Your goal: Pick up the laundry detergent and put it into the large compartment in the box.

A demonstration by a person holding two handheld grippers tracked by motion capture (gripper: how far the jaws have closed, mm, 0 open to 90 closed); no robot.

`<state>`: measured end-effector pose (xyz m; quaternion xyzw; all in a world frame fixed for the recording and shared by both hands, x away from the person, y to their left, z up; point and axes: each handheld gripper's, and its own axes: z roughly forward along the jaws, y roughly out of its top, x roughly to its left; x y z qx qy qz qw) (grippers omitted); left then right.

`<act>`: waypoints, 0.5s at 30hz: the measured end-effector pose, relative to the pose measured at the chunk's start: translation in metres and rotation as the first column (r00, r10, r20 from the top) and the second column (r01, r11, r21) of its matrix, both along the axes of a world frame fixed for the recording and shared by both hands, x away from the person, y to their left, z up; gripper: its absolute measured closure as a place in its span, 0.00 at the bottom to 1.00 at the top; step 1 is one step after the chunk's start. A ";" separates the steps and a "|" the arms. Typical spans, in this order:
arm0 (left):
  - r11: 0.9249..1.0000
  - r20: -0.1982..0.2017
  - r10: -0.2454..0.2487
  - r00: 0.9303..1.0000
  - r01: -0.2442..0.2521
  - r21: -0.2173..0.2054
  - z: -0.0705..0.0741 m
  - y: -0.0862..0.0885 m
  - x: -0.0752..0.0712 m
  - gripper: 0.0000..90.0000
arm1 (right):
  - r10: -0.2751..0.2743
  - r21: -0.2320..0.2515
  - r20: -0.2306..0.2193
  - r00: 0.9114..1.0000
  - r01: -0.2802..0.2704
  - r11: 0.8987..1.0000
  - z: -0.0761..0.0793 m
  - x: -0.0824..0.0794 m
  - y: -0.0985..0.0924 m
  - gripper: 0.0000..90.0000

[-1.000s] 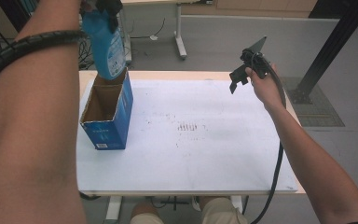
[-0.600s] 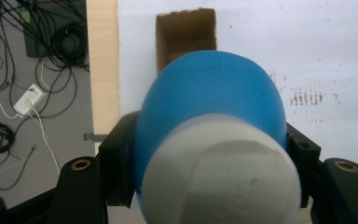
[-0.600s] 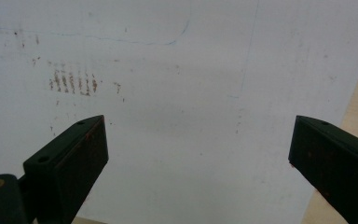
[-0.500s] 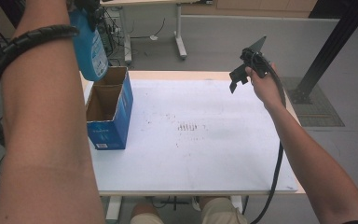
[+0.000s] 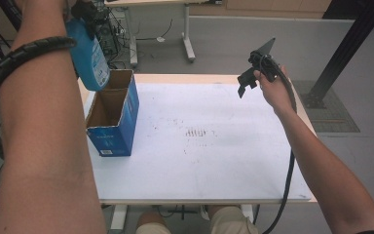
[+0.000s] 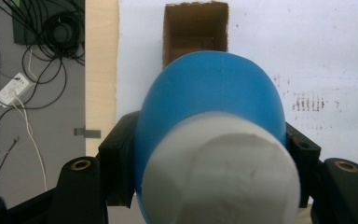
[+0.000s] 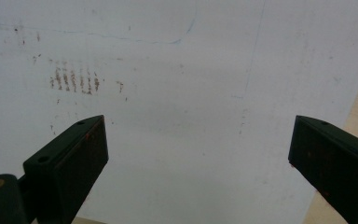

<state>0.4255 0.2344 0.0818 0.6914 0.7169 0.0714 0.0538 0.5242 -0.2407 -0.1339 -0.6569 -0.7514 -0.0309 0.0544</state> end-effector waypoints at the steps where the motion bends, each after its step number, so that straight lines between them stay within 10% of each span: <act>1: 1.000 -0.005 0.002 1.000 -0.002 0.000 -0.003 0.001 0.001 0.41 | -0.001 0.001 -0.002 1.000 0.001 1.000 0.000 0.000 0.000 0.05; 15: 1.000 -0.030 0.012 0.999 -0.013 -0.022 -0.029 0.008 0.006 0.41 | -0.001 -0.003 0.005 1.000 0.001 1.000 0.001 -0.001 0.002 0.05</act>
